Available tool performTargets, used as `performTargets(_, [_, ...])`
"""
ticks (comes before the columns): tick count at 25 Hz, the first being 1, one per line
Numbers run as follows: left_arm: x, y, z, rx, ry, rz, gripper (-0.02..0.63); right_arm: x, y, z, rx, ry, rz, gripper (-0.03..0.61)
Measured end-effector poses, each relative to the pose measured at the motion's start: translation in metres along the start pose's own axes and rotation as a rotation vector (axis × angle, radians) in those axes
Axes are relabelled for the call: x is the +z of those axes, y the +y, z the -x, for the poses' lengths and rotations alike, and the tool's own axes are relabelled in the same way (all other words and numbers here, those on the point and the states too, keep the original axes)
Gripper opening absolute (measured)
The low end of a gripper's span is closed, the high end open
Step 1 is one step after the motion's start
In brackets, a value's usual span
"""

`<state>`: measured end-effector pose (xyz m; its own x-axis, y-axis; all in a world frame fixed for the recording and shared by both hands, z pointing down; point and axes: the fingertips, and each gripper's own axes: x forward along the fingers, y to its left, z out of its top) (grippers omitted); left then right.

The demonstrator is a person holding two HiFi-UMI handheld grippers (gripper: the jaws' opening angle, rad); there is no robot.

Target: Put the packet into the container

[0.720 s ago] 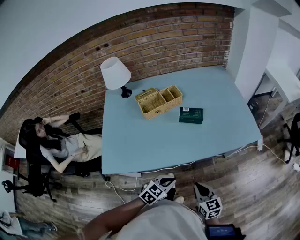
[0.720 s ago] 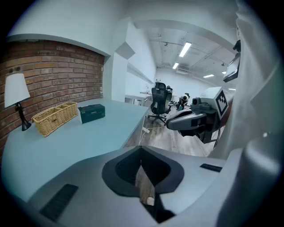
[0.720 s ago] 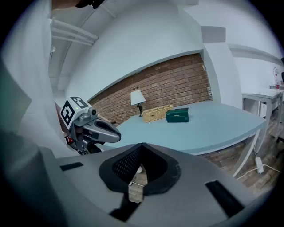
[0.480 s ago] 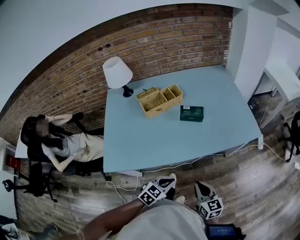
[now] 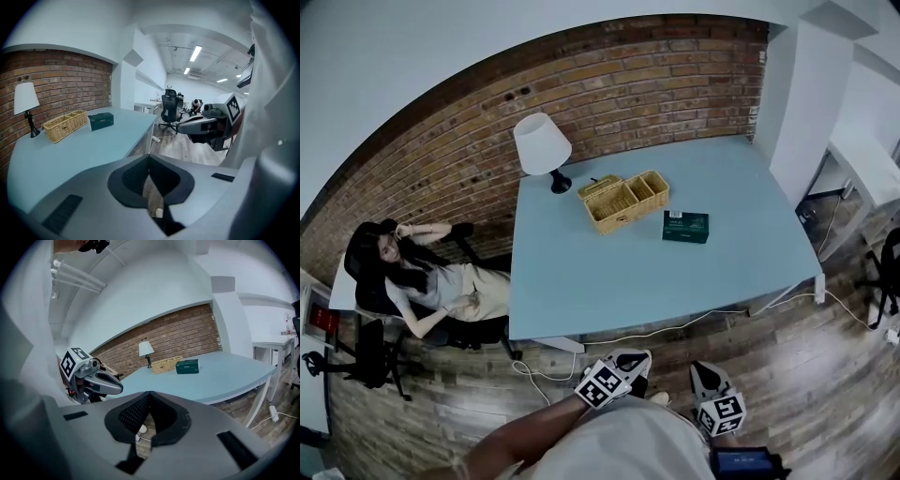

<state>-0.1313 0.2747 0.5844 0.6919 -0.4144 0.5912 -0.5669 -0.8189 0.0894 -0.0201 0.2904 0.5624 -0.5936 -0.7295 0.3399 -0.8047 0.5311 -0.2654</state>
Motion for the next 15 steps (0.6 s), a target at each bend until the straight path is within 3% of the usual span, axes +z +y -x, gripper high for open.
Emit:
performTargets(9, [0.003, 0.006, 0.004, -0.001, 0.007, 0.012, 0.011, -0.007, -0.005, -0.002, -0.032, 0.018, -0.028, 0.009])
performTargets(15, [0.009, 0.007, -0.017, -0.045, 0.008, 0.006, 0.011, -0.007, -0.021, 0.004, -0.082, 0.024, -0.038, 0.009])
